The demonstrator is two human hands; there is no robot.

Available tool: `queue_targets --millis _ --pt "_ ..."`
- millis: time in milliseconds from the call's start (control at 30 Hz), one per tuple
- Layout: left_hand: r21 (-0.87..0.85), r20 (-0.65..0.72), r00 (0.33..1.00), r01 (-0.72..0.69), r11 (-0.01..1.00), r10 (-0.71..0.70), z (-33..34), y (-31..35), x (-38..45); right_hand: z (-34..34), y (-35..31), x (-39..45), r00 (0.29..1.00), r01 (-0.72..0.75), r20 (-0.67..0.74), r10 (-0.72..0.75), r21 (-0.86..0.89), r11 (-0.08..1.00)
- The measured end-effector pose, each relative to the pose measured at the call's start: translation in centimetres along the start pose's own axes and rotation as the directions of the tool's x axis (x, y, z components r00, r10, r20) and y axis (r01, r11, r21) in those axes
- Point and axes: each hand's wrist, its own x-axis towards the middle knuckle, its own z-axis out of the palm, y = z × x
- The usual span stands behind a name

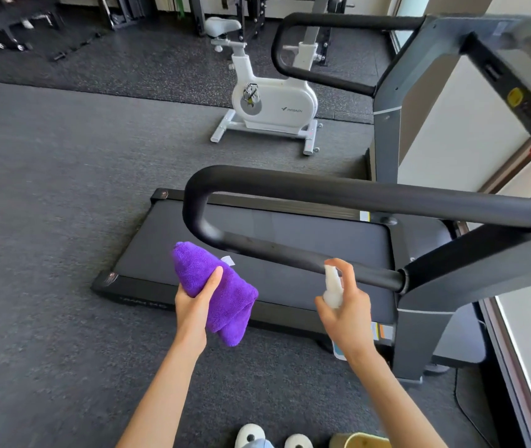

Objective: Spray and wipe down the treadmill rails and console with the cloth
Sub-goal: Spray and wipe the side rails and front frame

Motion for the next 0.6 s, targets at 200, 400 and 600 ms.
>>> queue_targets --millis 200,400,600 --pt "0.020 0.039 0.999 0.002 1.000 -0.003 1.8 -0.1 -0.4 -1.8 1.0 -1.3 0.999 -0.008 -0.050 0.006 -0.045 0.999" --pt "0.006 0.028 1.000 0.015 1.000 -0.015 2.4 -0.7 -0.8 -3.5 2.7 -1.6 0.982 -0.107 -0.159 0.097 -0.053 0.993" --pt "-0.036 -0.068 0.998 0.000 0.999 -0.002 1.5 -0.7 -0.6 -2.8 2.6 -1.0 0.993 -0.114 -0.039 0.112 -0.044 0.993"
